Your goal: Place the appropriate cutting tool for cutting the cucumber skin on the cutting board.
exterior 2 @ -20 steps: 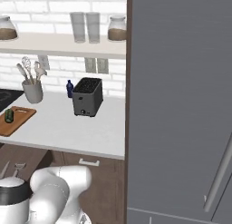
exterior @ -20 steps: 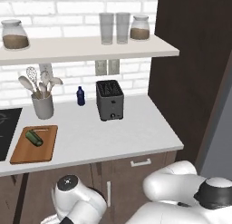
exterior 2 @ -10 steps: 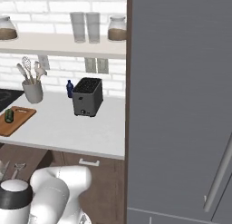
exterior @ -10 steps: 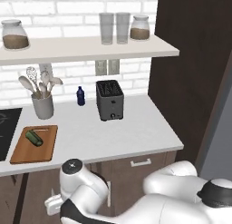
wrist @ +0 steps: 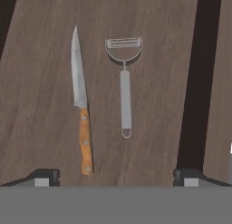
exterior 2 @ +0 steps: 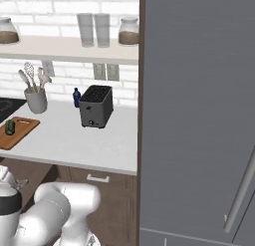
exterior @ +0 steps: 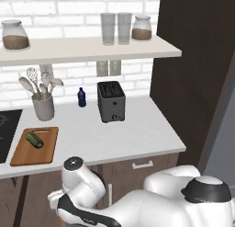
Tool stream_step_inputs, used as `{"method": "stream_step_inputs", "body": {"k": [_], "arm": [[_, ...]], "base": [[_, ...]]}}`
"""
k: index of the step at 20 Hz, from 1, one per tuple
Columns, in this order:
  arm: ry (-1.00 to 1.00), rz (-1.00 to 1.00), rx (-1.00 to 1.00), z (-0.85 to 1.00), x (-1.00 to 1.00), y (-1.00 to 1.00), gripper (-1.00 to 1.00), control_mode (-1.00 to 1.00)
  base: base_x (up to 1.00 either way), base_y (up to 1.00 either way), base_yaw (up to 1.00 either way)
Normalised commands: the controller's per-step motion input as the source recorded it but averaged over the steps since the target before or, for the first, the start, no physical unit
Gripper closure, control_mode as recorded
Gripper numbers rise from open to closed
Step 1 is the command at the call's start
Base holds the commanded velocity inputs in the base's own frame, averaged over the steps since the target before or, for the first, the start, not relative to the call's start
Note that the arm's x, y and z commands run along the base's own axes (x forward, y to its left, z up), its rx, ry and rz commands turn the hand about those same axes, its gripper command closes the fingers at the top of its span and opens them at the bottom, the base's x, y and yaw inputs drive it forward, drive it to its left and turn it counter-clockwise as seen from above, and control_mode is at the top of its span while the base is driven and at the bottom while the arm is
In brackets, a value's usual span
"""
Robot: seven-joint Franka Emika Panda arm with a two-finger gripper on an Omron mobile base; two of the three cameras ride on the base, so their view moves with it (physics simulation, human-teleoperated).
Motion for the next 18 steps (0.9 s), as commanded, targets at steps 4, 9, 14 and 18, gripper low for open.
{"method": "stream_step_inputs", "body": {"k": [4, 9, 14, 18], "arm": [[0.0, -0.07, -0.06, -0.41, -0.02, 0.0, -1.0, -1.0], [0.0, -0.08, -0.08, -0.39, -0.04, 0.0, -1.0, -1.0], [0.0, -0.06, -0.03, -0.28, 0.01, 0.0, -1.0, -1.0], [0.02, -0.04, 0.0, -0.29, 0.17, 0.0, -1.0, -1.0]], "base": [[0.0, 0.0, 0.0], [0.0, 0.0, 0.0], [0.0, 0.0, 0.0], [0.0, 0.0, 0.0]]}}
